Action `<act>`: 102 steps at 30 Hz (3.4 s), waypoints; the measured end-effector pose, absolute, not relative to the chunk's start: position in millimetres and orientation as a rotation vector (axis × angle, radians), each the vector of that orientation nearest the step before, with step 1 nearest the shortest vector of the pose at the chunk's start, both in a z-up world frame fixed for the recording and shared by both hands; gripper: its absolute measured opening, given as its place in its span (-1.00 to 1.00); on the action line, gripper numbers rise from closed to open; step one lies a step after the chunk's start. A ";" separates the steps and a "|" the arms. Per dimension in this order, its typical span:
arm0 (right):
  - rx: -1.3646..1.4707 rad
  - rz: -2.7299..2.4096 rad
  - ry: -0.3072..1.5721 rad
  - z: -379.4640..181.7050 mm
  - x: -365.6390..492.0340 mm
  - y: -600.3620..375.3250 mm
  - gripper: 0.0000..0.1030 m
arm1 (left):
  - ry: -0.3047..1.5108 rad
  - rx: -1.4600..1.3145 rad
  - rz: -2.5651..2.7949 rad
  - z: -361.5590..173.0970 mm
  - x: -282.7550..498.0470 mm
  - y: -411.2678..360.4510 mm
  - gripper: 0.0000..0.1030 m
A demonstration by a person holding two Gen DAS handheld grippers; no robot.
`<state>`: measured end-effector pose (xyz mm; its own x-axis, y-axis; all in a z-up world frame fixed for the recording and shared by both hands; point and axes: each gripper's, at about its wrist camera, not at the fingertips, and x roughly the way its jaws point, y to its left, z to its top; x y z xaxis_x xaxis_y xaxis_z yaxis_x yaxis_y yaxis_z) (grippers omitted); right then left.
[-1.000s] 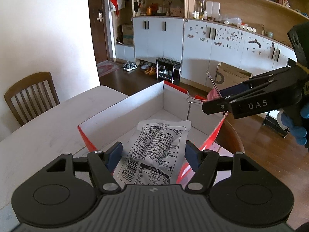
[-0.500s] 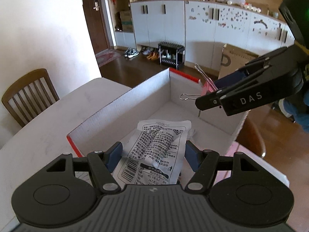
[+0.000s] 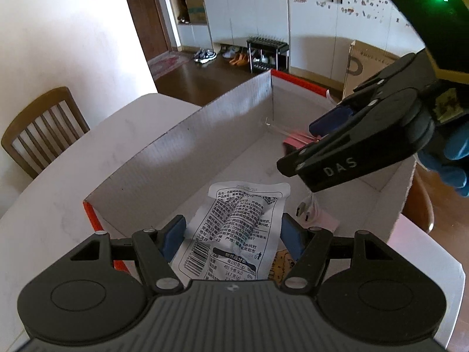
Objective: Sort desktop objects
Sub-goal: 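Carry the white wrapper and pink binder clip over into the red box, then open both tools to drop the wrapper and clip inside the box, then withdraw both tools from the box back toward the item pile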
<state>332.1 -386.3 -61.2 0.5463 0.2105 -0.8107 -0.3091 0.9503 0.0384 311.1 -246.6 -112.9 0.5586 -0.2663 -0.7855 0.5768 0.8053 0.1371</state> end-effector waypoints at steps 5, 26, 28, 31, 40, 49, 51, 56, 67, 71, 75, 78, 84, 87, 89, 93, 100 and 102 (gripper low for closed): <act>-0.125 0.304 0.992 -77.4 347.1 -385.9 0.10 | 0.879 0.432 -0.506 -121.6 319.1 -253.6 0.33; -0.152 0.375 1.031 -86.0 356.5 -379.5 0.21 | 1.013 0.442 -0.496 -137.4 331.5 -262.9 0.37; -0.150 0.374 1.025 -83.8 353.8 -380.9 0.22 | 1.022 0.434 -0.502 -138.0 333.5 -260.4 0.37; -0.135 0.380 1.022 -79.5 352.5 -385.0 0.23 | 1.031 0.431 -0.504 -137.6 334.0 -259.6 0.39; -0.100 0.407 0.985 -58.8 336.9 -393.2 0.37 | 0.984 0.392 -0.505 -121.2 322.6 -258.3 0.51; -0.064 0.442 0.921 -32.3 311.2 -401.9 0.44 | 0.909 0.309 -0.521 -97.8 298.7 -240.9 0.54; -0.057 0.446 0.905 -26.5 304.7 -403.2 0.45 | 0.891 0.290 -0.518 -91.1 292.9 -235.6 0.54; -0.049 0.460 0.868 -11.4 287.1 -403.9 0.46 | 0.845 0.243 -0.518 -76.0 278.8 -222.2 0.54; -0.039 0.476 0.818 8.5 252.7 -388.9 0.47 | 0.766 0.175 -0.531 -54.2 252.9 -192.2 0.54; -0.034 0.477 0.810 11.0 240.1 -377.8 0.47 | 0.747 0.163 -0.538 -49.0 240.7 -178.3 0.54; -0.056 0.463 0.772 15.1 223.6 -363.6 0.47 | 0.736 0.144 -0.539 -43.5 227.9 -161.8 0.54; -0.064 0.469 0.747 18.9 212.0 -352.2 0.48 | 0.722 0.143 -0.540 -39.9 216.9 -150.0 0.54; -0.073 0.476 0.719 20.8 194.3 -326.6 0.51 | 0.713 0.138 -0.538 -39.8 195.7 -124.9 0.58; -0.074 0.474 0.707 21.0 186.2 -313.9 0.58 | 0.714 0.133 -0.524 -42.4 187.8 -109.1 0.65; -0.064 0.475 0.703 21.0 180.5 -305.2 0.60 | 0.715 0.125 -0.514 -43.7 183.4 -97.7 0.67; -0.047 0.474 0.701 19.9 170.9 -291.1 0.62 | 0.713 0.113 -0.502 -46.7 174.2 -74.8 0.75; -0.027 0.453 0.695 14.7 152.8 -270.0 0.64 | 0.708 0.104 -0.485 -53.4 158.9 -38.6 1.00; -0.023 0.450 0.694 12.7 148.1 -262.9 0.64 | 0.716 0.098 -0.477 -56.9 156.4 -26.7 1.00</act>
